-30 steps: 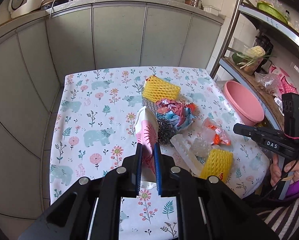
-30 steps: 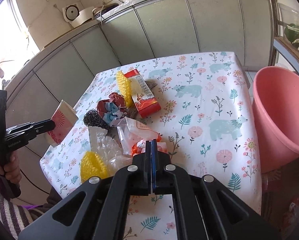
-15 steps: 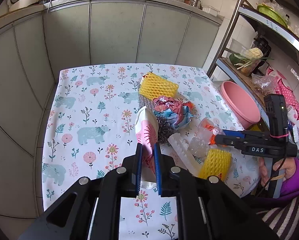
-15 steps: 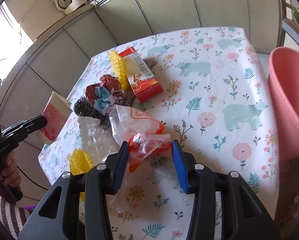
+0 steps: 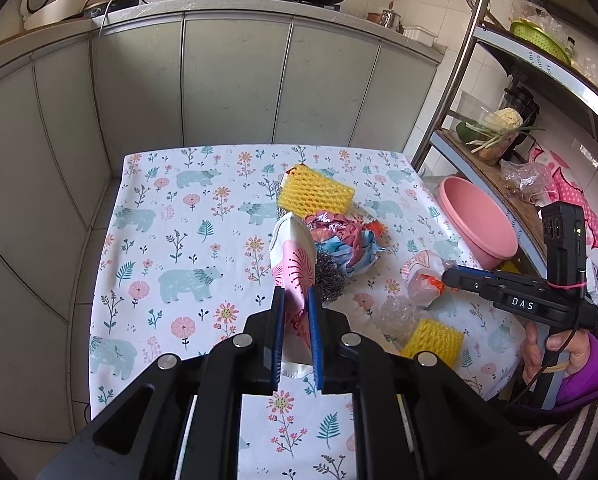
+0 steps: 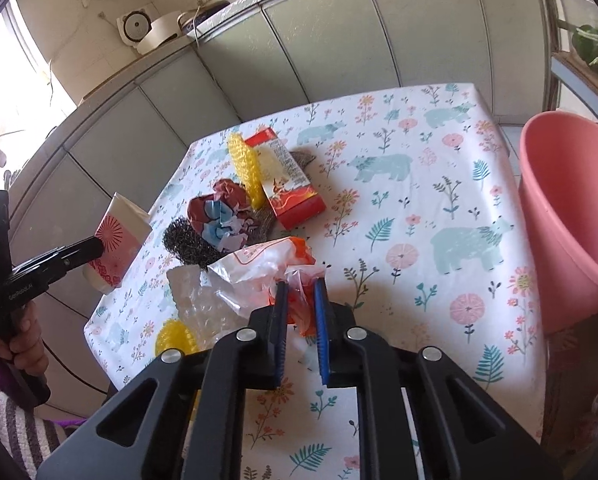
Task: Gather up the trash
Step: 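Carry the paper cup and plastic bag to the pink bucket and release both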
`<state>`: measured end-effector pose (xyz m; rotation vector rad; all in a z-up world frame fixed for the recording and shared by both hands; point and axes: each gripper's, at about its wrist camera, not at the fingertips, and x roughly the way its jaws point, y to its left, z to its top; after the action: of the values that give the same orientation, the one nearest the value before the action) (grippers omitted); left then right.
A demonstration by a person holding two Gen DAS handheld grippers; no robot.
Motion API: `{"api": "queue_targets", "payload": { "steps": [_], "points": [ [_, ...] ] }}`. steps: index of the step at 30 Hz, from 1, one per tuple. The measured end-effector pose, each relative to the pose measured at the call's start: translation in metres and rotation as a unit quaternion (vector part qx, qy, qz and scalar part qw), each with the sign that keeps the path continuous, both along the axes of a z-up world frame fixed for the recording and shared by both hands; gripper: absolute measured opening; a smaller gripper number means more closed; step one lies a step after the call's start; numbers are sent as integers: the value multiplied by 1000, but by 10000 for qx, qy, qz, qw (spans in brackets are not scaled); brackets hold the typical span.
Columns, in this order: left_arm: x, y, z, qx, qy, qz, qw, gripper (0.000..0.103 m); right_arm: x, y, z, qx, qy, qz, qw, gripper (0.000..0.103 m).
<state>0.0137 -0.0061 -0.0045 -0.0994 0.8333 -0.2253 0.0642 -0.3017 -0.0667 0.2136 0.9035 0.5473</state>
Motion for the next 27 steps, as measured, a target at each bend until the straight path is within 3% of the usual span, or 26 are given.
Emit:
{"api": "queue_targets", "payload": {
  "steps": [17,27],
  "points": [
    [26,-49,56,-344,-889,-292,9950,10,1,-44,69,125,-1194,-601,9909,13],
    [64,-142,74,-514,-1006,-1119,9873,11,0,-129,75,-146,-1403,-1852,9725,13]
  ]
}}
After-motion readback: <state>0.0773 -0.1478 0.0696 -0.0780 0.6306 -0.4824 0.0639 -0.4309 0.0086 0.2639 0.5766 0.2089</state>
